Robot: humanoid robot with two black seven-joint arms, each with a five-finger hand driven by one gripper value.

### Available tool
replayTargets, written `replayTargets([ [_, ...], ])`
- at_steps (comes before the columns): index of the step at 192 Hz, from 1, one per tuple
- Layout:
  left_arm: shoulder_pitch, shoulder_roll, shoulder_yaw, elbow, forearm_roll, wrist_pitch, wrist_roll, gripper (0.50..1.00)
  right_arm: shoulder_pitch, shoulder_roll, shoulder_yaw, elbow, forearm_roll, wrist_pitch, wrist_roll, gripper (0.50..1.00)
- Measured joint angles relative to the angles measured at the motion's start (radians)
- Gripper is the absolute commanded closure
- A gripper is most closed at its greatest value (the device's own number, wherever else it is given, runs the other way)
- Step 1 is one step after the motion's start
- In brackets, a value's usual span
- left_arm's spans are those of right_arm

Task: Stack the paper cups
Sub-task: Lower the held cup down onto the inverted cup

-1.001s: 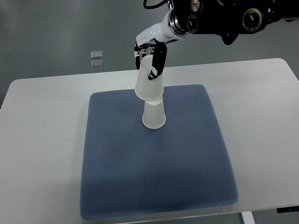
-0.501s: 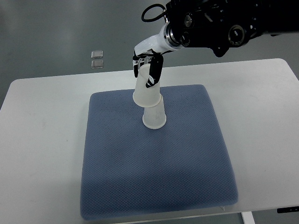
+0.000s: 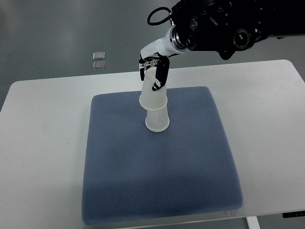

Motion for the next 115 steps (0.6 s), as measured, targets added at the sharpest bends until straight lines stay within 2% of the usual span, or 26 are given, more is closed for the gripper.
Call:
replayTargets([
  [115, 0.0, 0.0, 0.002, 0.0, 0.001, 0.0, 0.0, 0.5, -0.03, 0.011, -0.022, 0.0, -0.005, -0.004, -0.002, 0.777],
])
